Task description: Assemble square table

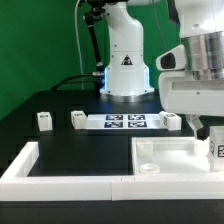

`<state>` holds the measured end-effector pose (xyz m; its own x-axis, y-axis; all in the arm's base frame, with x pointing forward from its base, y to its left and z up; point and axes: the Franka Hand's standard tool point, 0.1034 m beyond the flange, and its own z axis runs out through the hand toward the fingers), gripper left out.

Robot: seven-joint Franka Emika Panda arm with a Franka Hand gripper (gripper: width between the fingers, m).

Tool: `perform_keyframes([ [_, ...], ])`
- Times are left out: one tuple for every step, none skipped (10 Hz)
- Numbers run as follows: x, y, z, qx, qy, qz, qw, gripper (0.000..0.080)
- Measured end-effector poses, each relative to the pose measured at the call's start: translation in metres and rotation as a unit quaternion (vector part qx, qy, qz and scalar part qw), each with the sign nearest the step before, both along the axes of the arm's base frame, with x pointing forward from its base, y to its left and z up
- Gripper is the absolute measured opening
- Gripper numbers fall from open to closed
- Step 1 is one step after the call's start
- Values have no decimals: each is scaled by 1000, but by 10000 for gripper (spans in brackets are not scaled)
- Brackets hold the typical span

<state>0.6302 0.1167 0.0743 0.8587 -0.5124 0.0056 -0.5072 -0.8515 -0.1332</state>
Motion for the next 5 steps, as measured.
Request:
perform_keyframes([
  [3, -1, 3, -18, -16, 93, 995, 648],
  [5, -1, 3, -25, -27, 142, 989, 648],
  [4, -2, 2, -24, -26, 136, 990, 648],
  [4, -2, 2, -24, -25, 125, 992, 648],
  [4, -2, 2, -24, -25, 126, 991, 525],
])
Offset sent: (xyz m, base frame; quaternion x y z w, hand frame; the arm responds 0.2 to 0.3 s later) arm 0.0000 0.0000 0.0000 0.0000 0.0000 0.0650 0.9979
